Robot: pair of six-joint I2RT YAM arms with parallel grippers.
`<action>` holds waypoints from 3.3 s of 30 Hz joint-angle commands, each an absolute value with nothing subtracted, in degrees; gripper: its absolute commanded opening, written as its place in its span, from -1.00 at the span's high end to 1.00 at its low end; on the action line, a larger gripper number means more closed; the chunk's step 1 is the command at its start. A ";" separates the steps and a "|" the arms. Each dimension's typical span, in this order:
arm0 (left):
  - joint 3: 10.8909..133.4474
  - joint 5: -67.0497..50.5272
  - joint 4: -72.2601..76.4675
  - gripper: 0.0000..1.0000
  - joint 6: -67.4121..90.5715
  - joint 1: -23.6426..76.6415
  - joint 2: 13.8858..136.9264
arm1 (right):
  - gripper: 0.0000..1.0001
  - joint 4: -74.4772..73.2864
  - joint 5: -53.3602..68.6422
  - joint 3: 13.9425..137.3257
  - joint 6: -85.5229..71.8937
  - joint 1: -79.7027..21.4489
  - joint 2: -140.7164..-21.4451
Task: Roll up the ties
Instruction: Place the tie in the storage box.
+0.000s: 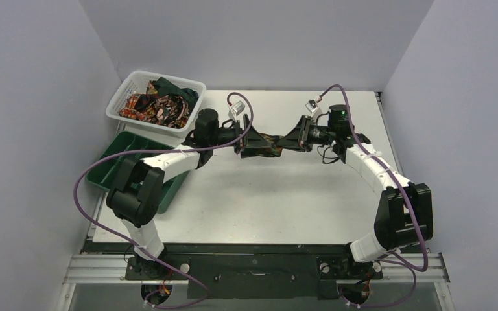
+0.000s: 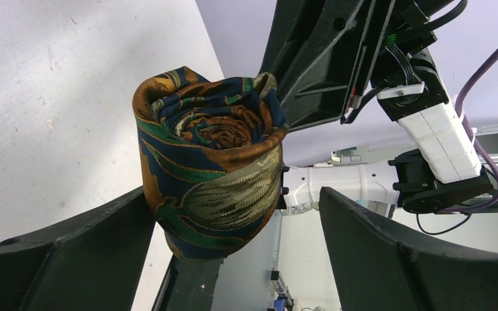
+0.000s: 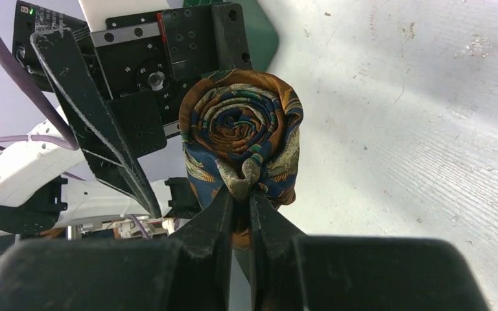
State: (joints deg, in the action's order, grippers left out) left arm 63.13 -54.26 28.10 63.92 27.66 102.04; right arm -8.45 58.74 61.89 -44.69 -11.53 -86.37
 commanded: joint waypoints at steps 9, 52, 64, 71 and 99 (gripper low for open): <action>65.57 -53.95 31.37 -0.73 65.62 28.75 103.71 | 1.00 -9.13 58.96 62.70 -42.00 -13.25 -83.57; 70.24 -45.59 -30.01 1.00 20.64 9.74 89.93 | -0.52 -31.34 51.58 74.63 -20.03 -9.40 -84.63; 79.24 -28.50 -53.35 1.00 9.06 -12.86 82.88 | -0.57 -35.72 48.95 77.33 -15.05 -9.33 -85.97; 89.45 -25.52 -68.42 1.00 -48.26 -12.93 85.45 | -0.59 -38.20 48.71 78.43 -12.79 -8.89 -87.04; 78.04 -3.49 -91.19 1.00 -124.72 -12.75 89.91 | -0.59 -38.64 45.88 74.98 -11.38 -8.32 -84.25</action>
State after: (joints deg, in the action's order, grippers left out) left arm 75.68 -5.91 -87.88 -117.14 -13.08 86.67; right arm -39.64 46.48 75.50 -12.45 -8.91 -87.44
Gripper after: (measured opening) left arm 0.523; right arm 0.796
